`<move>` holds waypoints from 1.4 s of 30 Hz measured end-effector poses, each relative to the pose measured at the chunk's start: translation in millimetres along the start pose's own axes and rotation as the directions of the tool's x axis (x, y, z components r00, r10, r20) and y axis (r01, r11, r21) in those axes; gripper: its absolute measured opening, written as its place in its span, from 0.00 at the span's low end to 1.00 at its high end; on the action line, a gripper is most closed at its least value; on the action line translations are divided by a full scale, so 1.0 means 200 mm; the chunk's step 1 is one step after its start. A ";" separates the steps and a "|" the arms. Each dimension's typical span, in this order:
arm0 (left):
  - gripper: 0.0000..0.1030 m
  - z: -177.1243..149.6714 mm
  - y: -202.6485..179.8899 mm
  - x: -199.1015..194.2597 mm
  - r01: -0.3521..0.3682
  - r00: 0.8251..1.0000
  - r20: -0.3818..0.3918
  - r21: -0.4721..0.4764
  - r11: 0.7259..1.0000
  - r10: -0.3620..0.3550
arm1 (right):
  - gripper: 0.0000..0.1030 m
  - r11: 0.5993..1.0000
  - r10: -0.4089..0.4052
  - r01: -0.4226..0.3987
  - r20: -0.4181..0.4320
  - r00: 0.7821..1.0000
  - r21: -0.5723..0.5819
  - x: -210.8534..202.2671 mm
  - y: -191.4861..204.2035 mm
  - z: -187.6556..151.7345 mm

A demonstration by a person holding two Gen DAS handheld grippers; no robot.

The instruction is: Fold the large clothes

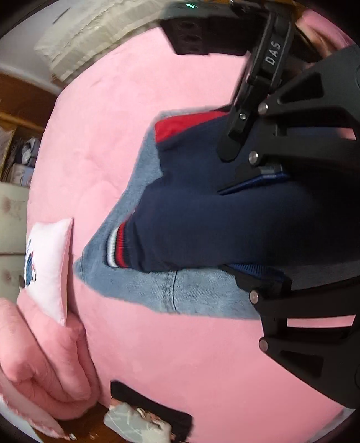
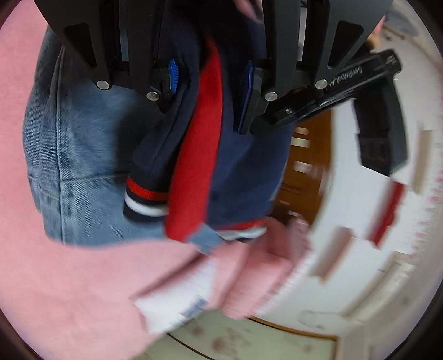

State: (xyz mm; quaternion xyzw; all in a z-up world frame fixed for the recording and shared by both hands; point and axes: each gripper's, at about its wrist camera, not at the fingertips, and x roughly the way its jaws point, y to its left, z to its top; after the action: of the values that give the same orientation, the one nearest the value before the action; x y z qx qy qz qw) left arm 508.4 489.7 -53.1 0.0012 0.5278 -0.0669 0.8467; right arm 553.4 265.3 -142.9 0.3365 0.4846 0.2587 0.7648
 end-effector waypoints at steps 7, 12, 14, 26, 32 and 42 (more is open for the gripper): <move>0.50 -0.12 0.05 -0.03 0.085 0.987 0.147 -0.101 0.991 -0.070 | 0.65 0.985 -0.101 0.102 0.017 0.995 -0.142 -0.01 0.00 0.05; 0.55 -0.41 -0.09 -0.20 0.019 0.931 0.358 -0.247 0.969 0.074 | 0.75 0.971 -0.126 0.139 0.076 0.989 -0.193 -0.29 -0.09 -0.02; 0.67 -0.65 -0.16 -0.28 0.007 0.877 0.448 -0.376 0.927 0.175 | 0.84 0.971 -0.169 0.187 0.125 0.978 -0.151 -0.42 -0.23 -0.15; 0.77 -1.78 -0.82 -0.37 -0.082 0.955 0.190 -0.569 0.819 0.228 | 0.85 0.810 -0.586 0.578 0.090 0.806 0.095 -1.43 -1.06 -1.31; 0.77 -2.14 -1.49 -0.51 -0.142 0.972 0.099 -0.480 0.865 0.215 | 0.98 0.713 -0.701 0.699 0.021 0.713 0.063 -2.08 -1.27 -1.79; 0.77 -2.28 -2.53 -0.75 0.001 0.995 -0.093 -0.220 0.976 -0.022 | 0.99 0.656 -0.753 0.752 -0.007 0.657 0.067 -2.89 -1.16 -2.04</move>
State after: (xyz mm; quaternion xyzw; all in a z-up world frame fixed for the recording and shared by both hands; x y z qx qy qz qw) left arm -22.8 37.3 -87.1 -0.0922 0.5715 -0.0131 0.8153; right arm -32.5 -192.3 -115.7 0.1327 0.5804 -0.1000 0.7972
